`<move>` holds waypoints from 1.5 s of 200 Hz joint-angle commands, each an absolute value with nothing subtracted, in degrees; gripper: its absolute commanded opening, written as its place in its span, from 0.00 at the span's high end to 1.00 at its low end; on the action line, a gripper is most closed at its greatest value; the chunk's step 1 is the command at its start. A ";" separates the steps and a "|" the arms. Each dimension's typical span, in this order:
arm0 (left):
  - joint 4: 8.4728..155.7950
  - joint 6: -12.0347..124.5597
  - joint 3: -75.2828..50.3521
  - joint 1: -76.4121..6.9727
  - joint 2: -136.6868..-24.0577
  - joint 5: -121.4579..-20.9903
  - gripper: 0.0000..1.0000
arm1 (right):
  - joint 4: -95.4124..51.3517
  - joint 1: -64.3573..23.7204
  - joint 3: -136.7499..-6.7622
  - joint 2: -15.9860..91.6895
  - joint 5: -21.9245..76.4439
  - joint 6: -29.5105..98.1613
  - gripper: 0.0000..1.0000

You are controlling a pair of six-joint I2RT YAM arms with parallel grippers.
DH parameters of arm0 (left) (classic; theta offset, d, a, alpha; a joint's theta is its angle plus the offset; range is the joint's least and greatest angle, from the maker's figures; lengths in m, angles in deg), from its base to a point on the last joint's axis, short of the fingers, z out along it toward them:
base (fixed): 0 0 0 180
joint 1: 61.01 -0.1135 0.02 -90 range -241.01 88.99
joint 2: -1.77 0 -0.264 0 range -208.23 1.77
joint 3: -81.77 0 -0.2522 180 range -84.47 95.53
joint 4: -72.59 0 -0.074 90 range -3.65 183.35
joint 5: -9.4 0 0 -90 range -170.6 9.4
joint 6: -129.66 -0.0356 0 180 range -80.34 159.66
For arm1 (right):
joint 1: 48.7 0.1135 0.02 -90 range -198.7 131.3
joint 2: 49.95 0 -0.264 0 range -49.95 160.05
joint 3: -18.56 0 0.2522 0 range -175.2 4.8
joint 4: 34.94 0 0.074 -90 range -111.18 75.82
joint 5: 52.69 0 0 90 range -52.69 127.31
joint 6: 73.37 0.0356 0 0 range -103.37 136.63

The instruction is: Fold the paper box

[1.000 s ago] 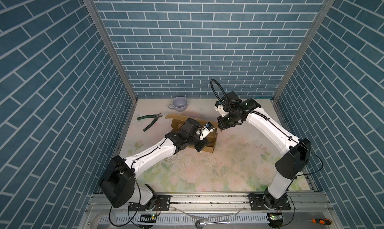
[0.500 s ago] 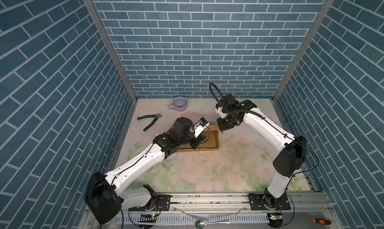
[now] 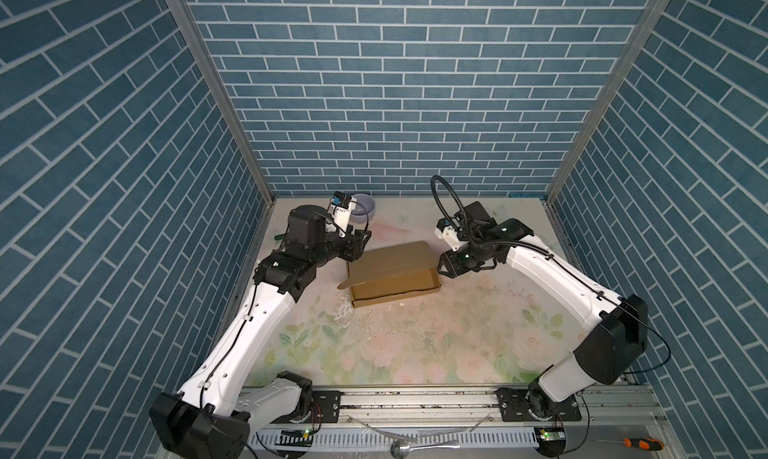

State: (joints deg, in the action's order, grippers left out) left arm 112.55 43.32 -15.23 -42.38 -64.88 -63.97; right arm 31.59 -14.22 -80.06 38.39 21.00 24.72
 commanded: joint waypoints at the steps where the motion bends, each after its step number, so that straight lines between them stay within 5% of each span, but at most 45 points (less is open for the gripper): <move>1: 116.43 45.81 -12.98 -44.53 -68.80 -61.59 0.44 | 31.47 -18.94 -84.98 35.57 13.99 28.60 0.52; 57: 110.90 49.73 -19.32 -44.26 -77.08 -63.54 0.55 | 24.83 -15.47 -94.18 52.68 22.98 35.42 0.61; 117: 103.23 55.08 -34.44 -43.06 -79.78 -66.33 0.58 | 17.17 -12.31 -79.83 57.80 27.18 36.11 0.64; 176: 102.77 55.22 -37.59 -43.10 -80.46 -70.91 0.58 | 15.65 -12.49 -78.93 62.67 23.69 35.24 0.63; 212: 108.26 57.90 -37.14 -44.87 -72.84 -72.30 0.46 | 17.52 -13.32 -76.89 58.66 20.66 33.20 0.53; 266: 109.25 63.21 -43.16 -45.89 -66.74 -73.34 0.08 | 20.22 -14.74 -73.39 53.04 20.07 31.63 0.33; 286: 102.95 65.38 -47.23 -47.85 -69.01 -68.64 0.03 | 17.12 -15.51 -70.45 52.85 18.70 32.65 0.16; 300: 98.10 66.81 -48.88 -48.59 -71.96 -65.49 0.05 | 14.97 -15.81 -69.85 54.46 16.28 33.58 0.13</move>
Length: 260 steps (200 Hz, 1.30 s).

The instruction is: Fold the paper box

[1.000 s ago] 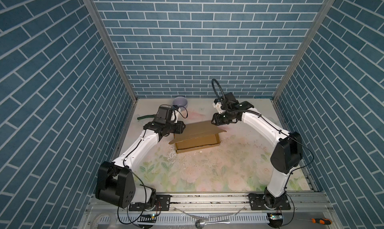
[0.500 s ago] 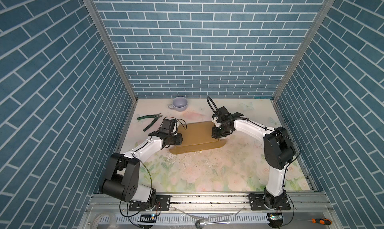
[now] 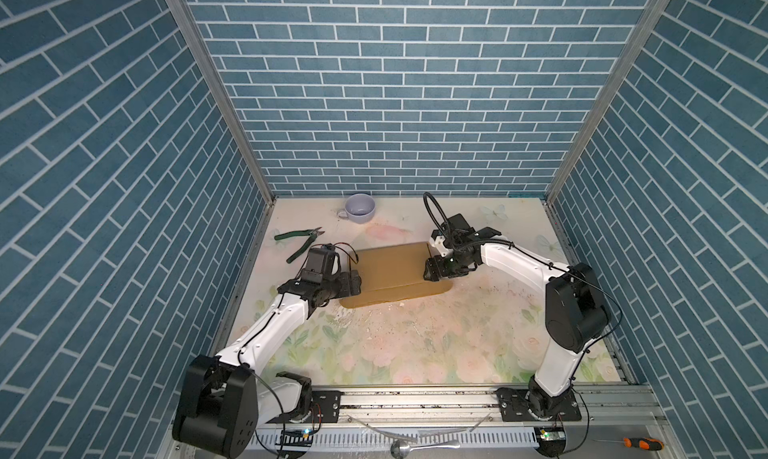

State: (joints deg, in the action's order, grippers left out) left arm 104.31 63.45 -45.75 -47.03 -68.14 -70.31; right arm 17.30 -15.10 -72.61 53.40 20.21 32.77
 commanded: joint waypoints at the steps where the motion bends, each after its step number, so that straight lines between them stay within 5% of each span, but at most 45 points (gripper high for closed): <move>1: 97.81 66.86 -48.96 -48.60 -72.23 -65.18 0.05 | 14.78 -15.82 -69.79 54.55 16.16 33.67 0.13; 40: 90.56 69.10 -52.98 -48.44 -78.56 -63.72 0.21 | 6.60 -14.78 -65.83 58.63 12.86 38.26 0.12; 100: 87.97 70.92 -54.87 -48.49 -76.30 -59.22 0.50 | -3.06 -16.37 -61.04 56.01 -2.88 44.74 0.26; 224: 124.01 73.57 -30.89 -48.17 -67.22 -42.64 0.60 | 3.68 -21.10 -57.52 39.18 -22.14 78.01 0.49; 260: 124.74 72.18 -26.39 -48.40 -64.45 -43.07 0.47 | 5.40 -21.32 -57.32 36.96 -23.42 84.72 0.55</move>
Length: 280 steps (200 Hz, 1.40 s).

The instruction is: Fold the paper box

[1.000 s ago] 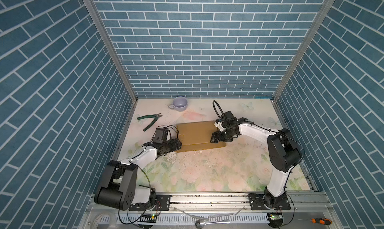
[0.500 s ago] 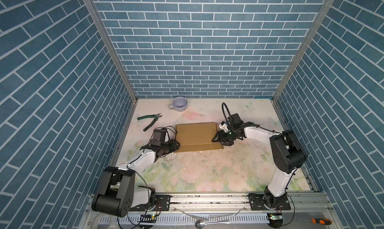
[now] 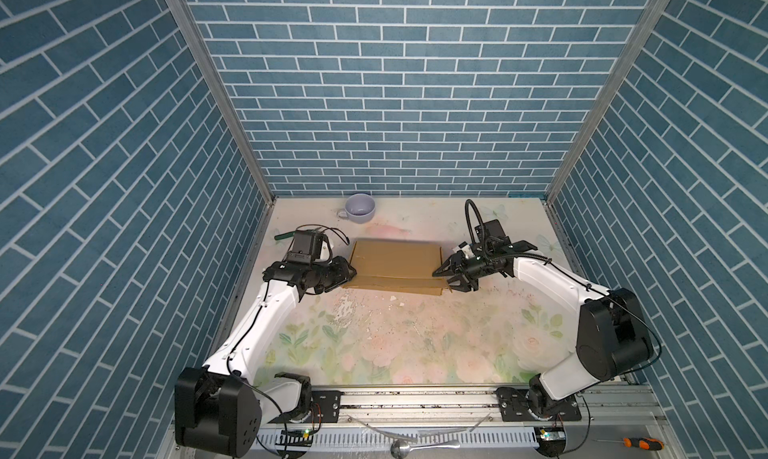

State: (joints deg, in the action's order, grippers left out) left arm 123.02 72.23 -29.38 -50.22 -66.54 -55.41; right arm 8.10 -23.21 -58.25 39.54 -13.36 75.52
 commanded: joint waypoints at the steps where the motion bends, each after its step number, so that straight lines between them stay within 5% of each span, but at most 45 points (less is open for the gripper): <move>1: 124.62 72.18 -26.38 -48.42 -64.39 -43.02 0.47 | 5.43 -21.30 -57.20 36.92 -23.42 84.82 0.55; 67: 123.02 68.45 -22.82 -50.22 -60.88 -41.67 0.28 | 1.75 -21.46 -52.33 32.90 -25.73 96.40 0.77; 101: 125.14 56.35 -18.57 -50.74 -55.10 -51.60 0.18 | -1.19 -22.65 -50.31 32.11 -27.16 100.91 0.82; 156: 106.83 33.91 -25.87 -50.24 -43.92 -56.55 0.17 | -0.08 -23.48 -50.05 33.70 -29.11 100.12 0.92; 195: 112.21 19.72 -21.64 -45.32 -47.35 -52.51 0.17 | 4.06 -24.33 -52.44 35.74 -28.05 96.32 0.92; 280: 121.10 36.22 -11.59 -43.76 -57.09 -66.26 0.17 | 31.31 -30.53 -67.82 39.95 -9.78 65.19 0.51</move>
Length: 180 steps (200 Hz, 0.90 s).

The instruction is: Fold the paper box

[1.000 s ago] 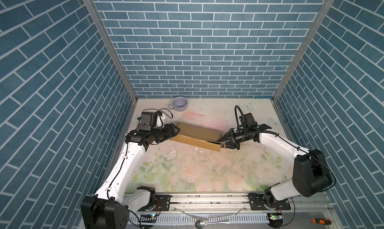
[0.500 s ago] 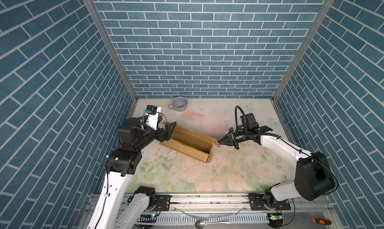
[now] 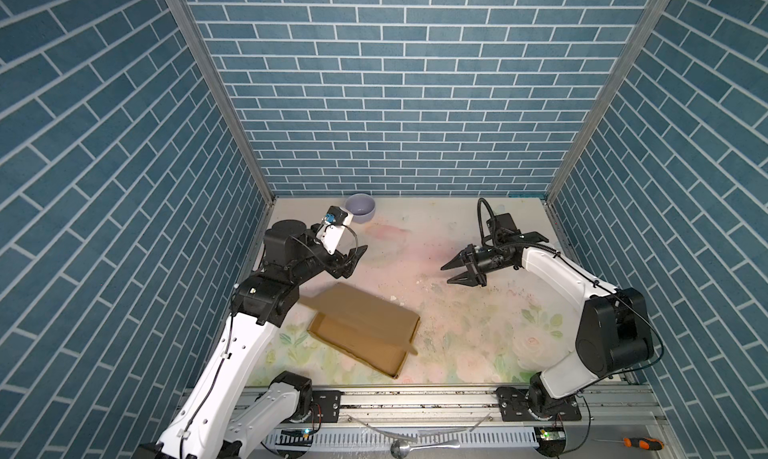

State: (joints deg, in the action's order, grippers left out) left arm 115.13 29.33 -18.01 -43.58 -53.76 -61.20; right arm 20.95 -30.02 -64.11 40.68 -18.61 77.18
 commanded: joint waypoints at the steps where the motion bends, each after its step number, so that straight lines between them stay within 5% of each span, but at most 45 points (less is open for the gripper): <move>1: 121.39 36.40 -11.38 -43.77 -57.23 -66.40 0.17 | 31.34 -30.52 -67.86 39.91 -9.57 65.04 0.50; 60: 123.78 49.93 -17.11 -52.81 -60.85 -59.16 0.21 | 27.49 -17.34 -65.33 33.13 11.77 58.22 0.25; 128: 118.54 58.39 -38.48 -54.78 -61.24 -74.96 0.17 | 22.84 6.15 -64.01 41.66 31.94 57.96 0.27; 180: 117.84 61.47 -42.15 -47.31 -68.87 -85.02 0.17 | 21.23 10.64 -65.01 55.87 36.30 56.49 0.27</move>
State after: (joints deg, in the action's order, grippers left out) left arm 119.57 58.92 -41.55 -51.25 -65.60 -78.33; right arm 21.23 11.13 -65.27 51.06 30.85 58.16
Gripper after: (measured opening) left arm 0.824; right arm 0.730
